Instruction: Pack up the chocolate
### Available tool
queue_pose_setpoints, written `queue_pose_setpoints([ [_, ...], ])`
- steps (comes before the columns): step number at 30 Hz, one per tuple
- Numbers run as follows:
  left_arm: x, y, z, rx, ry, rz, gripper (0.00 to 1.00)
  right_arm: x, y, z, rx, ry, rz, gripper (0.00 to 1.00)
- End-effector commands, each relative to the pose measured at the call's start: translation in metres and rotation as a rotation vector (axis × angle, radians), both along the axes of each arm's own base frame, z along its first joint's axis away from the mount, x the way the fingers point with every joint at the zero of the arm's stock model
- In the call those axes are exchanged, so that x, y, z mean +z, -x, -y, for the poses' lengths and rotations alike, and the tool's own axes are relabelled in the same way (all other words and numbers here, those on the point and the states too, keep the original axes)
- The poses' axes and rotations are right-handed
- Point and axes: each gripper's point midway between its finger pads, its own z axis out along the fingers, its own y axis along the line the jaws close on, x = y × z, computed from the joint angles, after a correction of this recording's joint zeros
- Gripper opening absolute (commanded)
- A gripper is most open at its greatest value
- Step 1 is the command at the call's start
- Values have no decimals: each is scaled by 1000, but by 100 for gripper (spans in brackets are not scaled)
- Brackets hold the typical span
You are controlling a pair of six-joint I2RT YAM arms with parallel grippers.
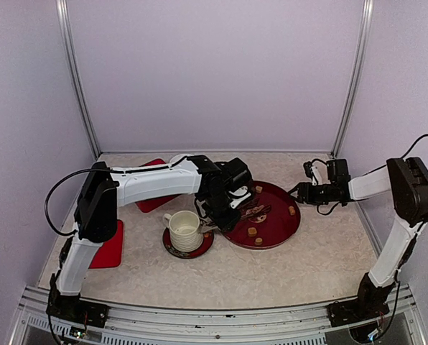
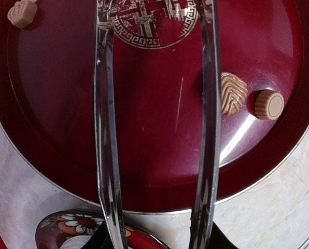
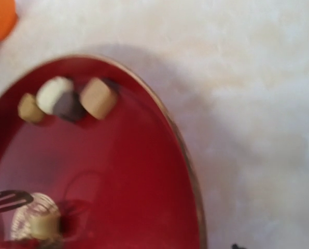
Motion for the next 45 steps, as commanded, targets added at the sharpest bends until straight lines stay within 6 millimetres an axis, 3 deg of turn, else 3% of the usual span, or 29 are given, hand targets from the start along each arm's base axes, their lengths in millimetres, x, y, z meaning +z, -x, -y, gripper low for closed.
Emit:
queue_pose_setpoints([
  [1,-1,-3,8,-29,-11,21,39,-9,-4,-1,16,4,-15,61],
  [9,-11,-7,11,-27,-28,18,30,-14,0,-12,50,-20,-27,57],
  [15,-7,-12,9,-14,-38,41,22,-15,2,-18,71,-35,-30,56],
  [24,36,-27,11,25,39,126,13,-9,5,-28,94,-67,-19,52],
  [28,50,-36,2,68,87,122,13,-9,7,-32,103,-76,-23,51],
  [37,91,-64,-58,237,229,99,12,-5,8,-38,115,-88,-16,51],
  [45,94,-78,-169,461,262,67,13,0,7,-37,118,-82,-3,52],
])
